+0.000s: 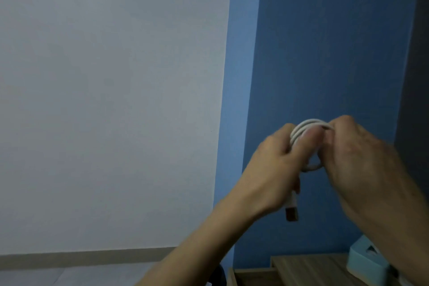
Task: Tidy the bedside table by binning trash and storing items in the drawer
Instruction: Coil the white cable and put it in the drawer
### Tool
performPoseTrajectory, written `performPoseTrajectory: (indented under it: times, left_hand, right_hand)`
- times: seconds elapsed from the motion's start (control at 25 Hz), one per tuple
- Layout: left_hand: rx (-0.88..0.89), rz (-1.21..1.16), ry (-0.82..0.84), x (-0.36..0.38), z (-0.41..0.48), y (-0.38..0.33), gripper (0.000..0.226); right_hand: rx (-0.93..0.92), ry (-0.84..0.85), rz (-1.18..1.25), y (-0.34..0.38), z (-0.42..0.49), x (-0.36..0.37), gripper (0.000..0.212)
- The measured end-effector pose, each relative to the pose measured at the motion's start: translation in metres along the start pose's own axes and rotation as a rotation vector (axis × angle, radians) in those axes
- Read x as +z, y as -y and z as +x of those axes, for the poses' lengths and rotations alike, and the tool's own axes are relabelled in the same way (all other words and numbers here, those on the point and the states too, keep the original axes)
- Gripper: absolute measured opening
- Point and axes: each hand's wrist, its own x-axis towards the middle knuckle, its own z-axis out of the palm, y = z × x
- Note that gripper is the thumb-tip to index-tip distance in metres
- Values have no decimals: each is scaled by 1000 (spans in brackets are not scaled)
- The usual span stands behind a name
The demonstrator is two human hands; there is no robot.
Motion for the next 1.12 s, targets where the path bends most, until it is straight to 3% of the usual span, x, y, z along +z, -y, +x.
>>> performPoseTrajectory:
  times: [0.08,0.24,0.32,0.44,0.52,0.68,0.92,1.12]
  left_hand:
    - [67,25,41,3,-4,3,28]
    - [186,272,180,-5,0,5,31]
    - [200,316,196,-5,1,6,28]
    - [71,-117,181,-7,-4,8,11]
    - [8,-431,213,-18,-10,13,15]
    - [81,-702,380,-38,-18,20,26]
    - [189,-225,181,-35,-11,20,21]
    - [173,-109,14,-27,-15,17,16]
  right_hand:
    - [-46,-12,26,-4,-1,1,34]
    - [-57,197,521,-17,2,-5,57]
    - [-103,170,476,-20,5,-4,56]
    - [-92,4,431,-24,5,2,56]
    - [-67,-98,422,-27,4,1,55]
    - [-1,-114,440,-25,0,6,58]
    - [53,-95,486,-18,-6,12,61]
    - [77,-127,501,-17,-9,15,59]
